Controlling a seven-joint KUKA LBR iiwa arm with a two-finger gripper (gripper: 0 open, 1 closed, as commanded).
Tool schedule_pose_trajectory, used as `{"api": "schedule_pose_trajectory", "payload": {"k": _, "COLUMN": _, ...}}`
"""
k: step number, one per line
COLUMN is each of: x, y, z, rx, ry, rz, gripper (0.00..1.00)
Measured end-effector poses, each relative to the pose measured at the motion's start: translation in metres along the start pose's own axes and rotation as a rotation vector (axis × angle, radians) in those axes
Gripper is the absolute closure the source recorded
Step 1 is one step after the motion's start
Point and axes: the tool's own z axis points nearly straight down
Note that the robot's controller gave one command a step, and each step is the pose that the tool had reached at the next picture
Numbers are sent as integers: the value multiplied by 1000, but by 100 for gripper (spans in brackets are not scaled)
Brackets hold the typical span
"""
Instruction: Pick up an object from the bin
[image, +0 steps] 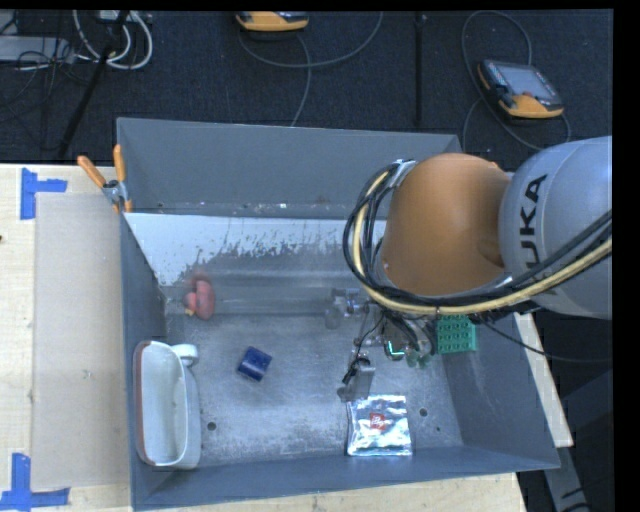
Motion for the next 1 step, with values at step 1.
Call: {"api": "schedule_pose_trajectory", "payload": {"k": 1, "x": -33, "y": 66, "z": 119, "rx": 0, "ry": -2, "rz": -96, "gripper": 0}}
